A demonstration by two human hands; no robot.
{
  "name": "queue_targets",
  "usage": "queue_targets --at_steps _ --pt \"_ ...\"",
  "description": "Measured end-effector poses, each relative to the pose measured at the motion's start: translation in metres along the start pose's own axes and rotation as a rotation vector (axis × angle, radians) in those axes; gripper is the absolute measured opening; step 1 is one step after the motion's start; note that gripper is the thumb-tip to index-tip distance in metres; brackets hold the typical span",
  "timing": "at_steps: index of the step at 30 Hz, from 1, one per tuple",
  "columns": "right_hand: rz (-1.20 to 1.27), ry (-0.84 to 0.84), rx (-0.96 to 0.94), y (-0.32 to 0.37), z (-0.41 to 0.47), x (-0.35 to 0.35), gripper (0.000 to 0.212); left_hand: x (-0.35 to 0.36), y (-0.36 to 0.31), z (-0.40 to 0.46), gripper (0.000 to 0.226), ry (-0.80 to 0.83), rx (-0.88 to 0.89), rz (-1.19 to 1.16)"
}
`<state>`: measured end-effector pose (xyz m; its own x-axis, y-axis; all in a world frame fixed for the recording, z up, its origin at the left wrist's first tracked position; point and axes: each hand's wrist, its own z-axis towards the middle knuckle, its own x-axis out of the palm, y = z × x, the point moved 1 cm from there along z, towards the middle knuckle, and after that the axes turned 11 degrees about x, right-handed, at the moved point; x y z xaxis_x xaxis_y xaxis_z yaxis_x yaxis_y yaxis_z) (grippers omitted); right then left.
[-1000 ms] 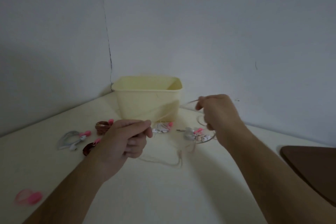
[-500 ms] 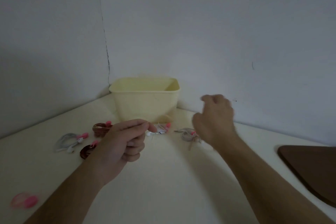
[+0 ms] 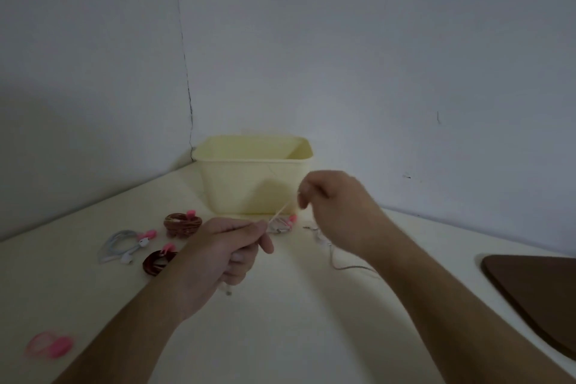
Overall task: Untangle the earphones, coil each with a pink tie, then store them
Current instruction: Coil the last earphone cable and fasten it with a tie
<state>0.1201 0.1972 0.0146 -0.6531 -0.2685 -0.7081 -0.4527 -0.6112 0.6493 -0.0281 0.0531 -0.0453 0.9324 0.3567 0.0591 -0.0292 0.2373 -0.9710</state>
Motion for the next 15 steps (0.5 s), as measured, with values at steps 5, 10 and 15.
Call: queue_targets --at_steps 5,10,15 --pt "0.092 -0.215 0.235 -0.021 0.008 -0.014 0.032 -0.001 0.000 0.000 0.025 0.088 0.009 -0.163" --pt "-0.059 -0.043 0.284 -0.020 0.004 0.004 0.029 -0.002 -0.002 0.000 0.020 0.190 0.062 -0.372" --pt "-0.135 -0.002 0.267 -0.016 -0.006 0.019 0.026 -0.002 0.000 -0.003 0.035 0.236 0.185 -0.412"
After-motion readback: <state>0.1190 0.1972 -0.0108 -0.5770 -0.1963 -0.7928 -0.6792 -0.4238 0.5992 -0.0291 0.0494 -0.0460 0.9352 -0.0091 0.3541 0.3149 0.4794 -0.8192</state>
